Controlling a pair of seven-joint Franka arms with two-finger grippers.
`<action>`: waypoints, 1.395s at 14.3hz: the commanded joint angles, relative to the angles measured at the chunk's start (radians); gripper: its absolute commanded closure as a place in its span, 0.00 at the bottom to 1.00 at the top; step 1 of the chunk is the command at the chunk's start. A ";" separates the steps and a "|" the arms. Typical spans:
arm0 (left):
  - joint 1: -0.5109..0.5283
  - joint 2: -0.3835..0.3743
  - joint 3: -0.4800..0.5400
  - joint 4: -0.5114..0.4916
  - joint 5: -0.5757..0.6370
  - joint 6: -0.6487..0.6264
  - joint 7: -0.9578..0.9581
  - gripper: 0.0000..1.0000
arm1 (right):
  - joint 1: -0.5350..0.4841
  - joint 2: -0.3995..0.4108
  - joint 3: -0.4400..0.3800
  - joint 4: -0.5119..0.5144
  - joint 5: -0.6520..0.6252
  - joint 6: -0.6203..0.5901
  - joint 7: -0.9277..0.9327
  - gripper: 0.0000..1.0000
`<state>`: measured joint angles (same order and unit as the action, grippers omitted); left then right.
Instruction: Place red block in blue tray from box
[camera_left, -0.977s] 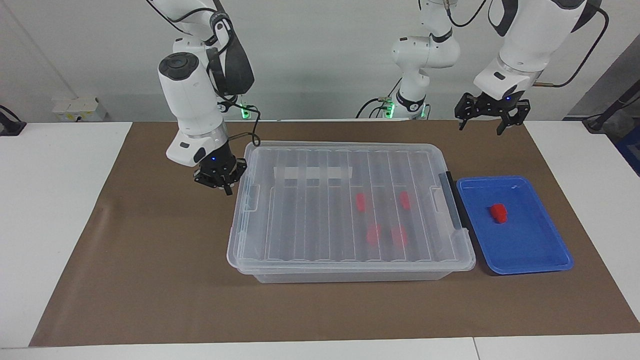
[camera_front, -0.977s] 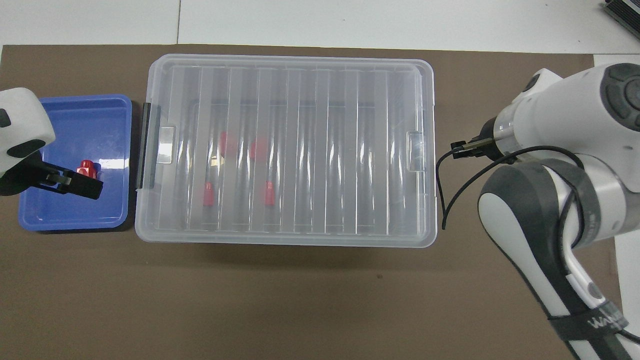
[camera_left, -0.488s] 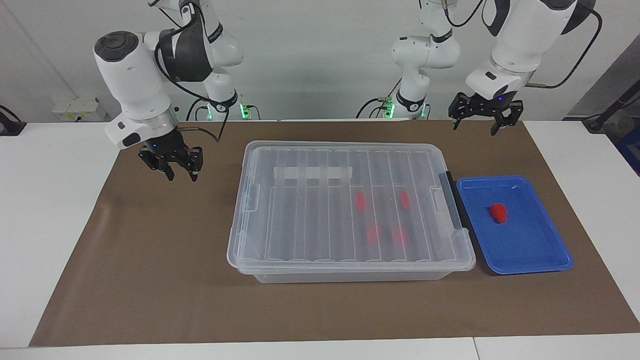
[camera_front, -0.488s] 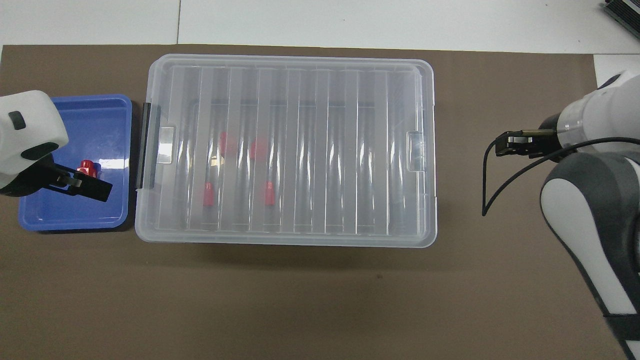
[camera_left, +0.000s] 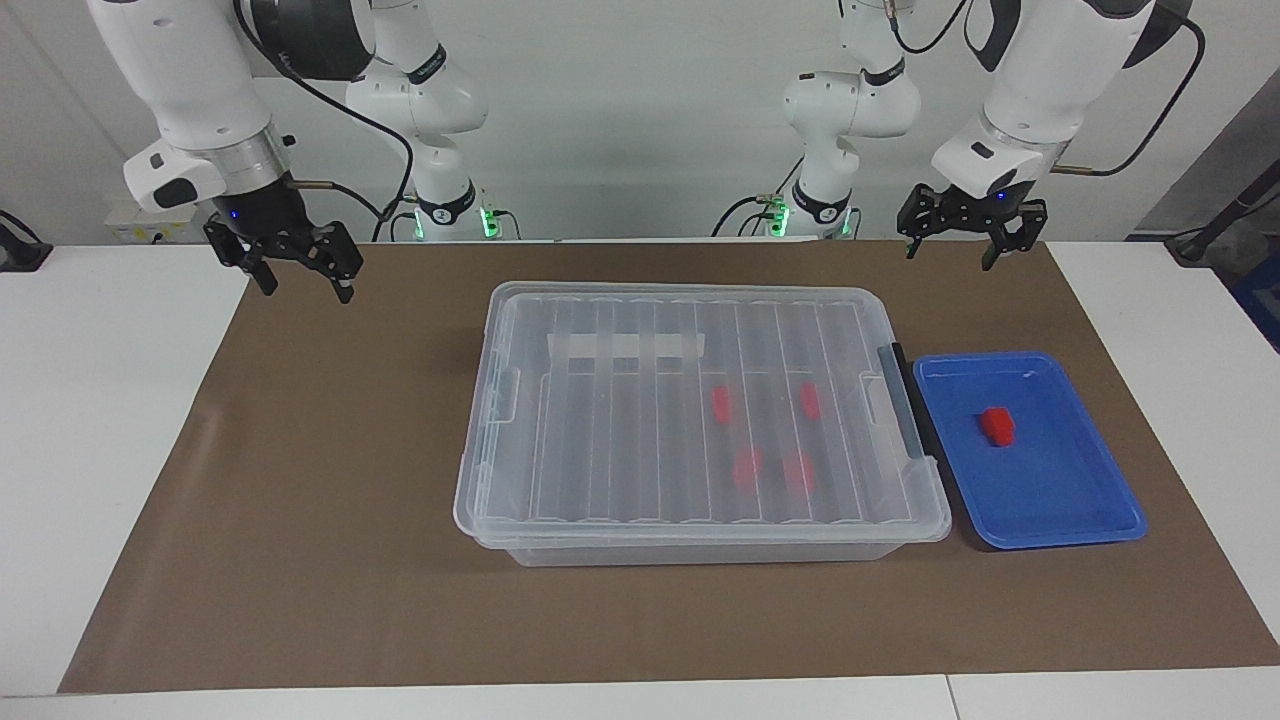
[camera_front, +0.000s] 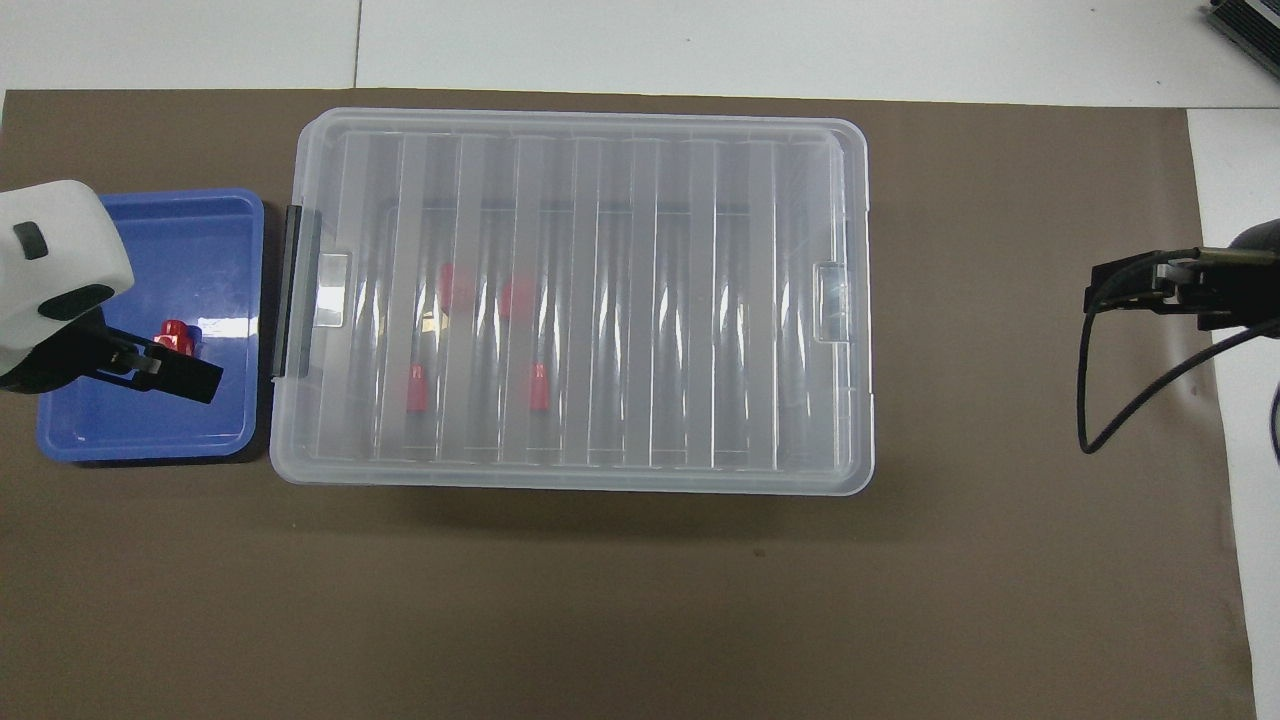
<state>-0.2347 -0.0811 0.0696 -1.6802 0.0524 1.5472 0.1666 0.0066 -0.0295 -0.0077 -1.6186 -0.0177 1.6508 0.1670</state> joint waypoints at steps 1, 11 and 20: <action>-0.009 -0.011 0.013 0.004 -0.002 -0.019 -0.001 0.00 | 0.000 0.013 -0.001 0.068 0.015 -0.074 0.020 0.00; -0.009 -0.011 0.013 0.004 -0.002 -0.019 -0.001 0.00 | -0.005 0.006 0.017 0.065 -0.034 -0.115 0.005 0.00; -0.009 -0.011 0.012 0.004 -0.002 -0.019 -0.001 0.00 | -0.002 0.003 0.029 0.059 -0.016 -0.124 -0.011 0.00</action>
<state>-0.2347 -0.0812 0.0722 -1.6802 0.0524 1.5469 0.1667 0.0084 -0.0266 0.0161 -1.5618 -0.0344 1.5378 0.1670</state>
